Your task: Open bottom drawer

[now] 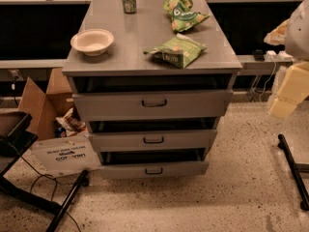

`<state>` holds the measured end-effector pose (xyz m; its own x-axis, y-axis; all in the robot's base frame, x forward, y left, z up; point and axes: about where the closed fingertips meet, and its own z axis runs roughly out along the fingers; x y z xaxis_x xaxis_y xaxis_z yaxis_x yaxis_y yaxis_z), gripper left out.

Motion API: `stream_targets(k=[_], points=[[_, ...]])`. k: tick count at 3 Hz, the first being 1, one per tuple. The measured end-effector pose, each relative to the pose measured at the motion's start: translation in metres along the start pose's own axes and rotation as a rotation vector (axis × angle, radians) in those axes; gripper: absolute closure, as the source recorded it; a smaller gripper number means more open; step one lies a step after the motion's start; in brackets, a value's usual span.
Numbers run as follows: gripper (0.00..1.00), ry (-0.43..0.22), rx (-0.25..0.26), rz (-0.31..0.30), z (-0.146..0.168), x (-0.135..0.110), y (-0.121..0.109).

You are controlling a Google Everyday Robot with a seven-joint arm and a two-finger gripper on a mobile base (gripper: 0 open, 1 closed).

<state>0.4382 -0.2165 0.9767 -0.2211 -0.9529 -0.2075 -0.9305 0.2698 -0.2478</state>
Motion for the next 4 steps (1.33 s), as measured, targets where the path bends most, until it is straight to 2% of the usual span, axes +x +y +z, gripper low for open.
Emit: stream_targets(k=[1,2,3,4], points=[[0.00,-0.011,0.001,0.004,0.005,-0.001,0.001],[0.00,0.018,0.026,-0.026,0.029,-0.005,0.005],[0.00,0.142,0.057,-0.142,0.124,-0.014,0.010],[0.00,0.224,0.061,-0.216,0.181,-0.017,0.009]])
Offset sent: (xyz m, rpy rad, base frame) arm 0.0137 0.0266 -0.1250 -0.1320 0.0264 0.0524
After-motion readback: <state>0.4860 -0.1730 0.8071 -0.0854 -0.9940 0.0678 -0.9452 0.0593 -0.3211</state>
